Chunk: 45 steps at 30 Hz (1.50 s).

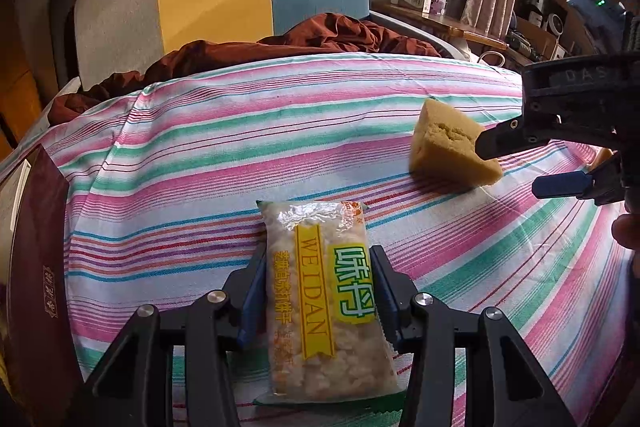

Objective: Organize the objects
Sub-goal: 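Grasp the yellow sponge with the right gripper, then carry the WEIDAN packet and yellow sponge toward the gold tray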

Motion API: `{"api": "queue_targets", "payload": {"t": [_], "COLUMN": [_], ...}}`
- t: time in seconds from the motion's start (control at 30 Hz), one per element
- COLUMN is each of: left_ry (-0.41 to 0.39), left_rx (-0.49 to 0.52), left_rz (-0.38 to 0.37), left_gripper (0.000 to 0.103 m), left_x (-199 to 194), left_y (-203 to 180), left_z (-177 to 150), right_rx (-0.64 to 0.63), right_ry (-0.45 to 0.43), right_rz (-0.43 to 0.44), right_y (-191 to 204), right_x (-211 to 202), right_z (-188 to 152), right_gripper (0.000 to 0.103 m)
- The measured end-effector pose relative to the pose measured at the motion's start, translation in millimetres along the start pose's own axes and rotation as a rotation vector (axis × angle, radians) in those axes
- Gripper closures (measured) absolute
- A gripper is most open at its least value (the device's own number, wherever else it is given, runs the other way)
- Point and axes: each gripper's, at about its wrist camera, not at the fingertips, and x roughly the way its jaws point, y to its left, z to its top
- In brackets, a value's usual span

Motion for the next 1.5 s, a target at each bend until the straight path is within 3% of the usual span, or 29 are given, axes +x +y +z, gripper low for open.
{"api": "queue_targets", "payload": {"t": [0.1, 0.33, 0.37, 0.5, 0.63, 0.77, 0.87, 1.13, 1.5], "left_ry": [-0.002, -0.004, -0.003, -0.004, -0.005, -0.006, -0.006, -0.006, -0.004], "left_rx": [-0.008, -0.013, -0.014, -0.017, -0.018, -0.013, -0.012, -0.002, 0.011], "left_rz": [-0.009, -0.016, -0.018, -0.022, -0.022, -0.015, -0.014, -0.004, 0.025], "left_gripper": [0.054, 0.054, 0.054, 0.054, 0.054, 0.054, 0.054, 0.054, 0.056], "left_x": [-0.3, -0.6, -0.7, -0.9, -1.2, -1.0, -0.9, -0.6, -4.4], "left_y": [1.4, 3.0, 2.9, 3.0, 3.4, 2.1, 1.9, 1.0, -2.3], "left_z": [-0.5, -0.7, -0.6, -0.9, -1.2, -1.6, -1.9, -3.1, -4.7], "right_rx": [-0.011, -0.101, -0.123, -0.25, -0.292, -0.222, -0.158, -0.189, -0.221], "right_ry": [-0.031, 0.005, 0.017, 0.036, 0.043, 0.087, 0.074, 0.066, 0.094], "right_rz": [-0.022, -0.106, -0.088, -0.108, -0.096, -0.021, 0.03, 0.02, 0.087], "right_y": [10.6, 42.6, 45.2, 58.8, 45.9, 15.2, 2.6, 15.1, 28.5], "right_x": [1.2, 32.5, 34.2, 24.3, 0.0, -1.4, -2.4, 2.8, 8.1], "right_z": [8.1, 23.7, 22.5, 6.2, -18.9, -37.8, -32.9, -32.2, -33.5], "right_gripper": [0.018, 0.02, 0.036, 0.047, 0.048, 0.047, 0.047, 0.047, 0.047]}}
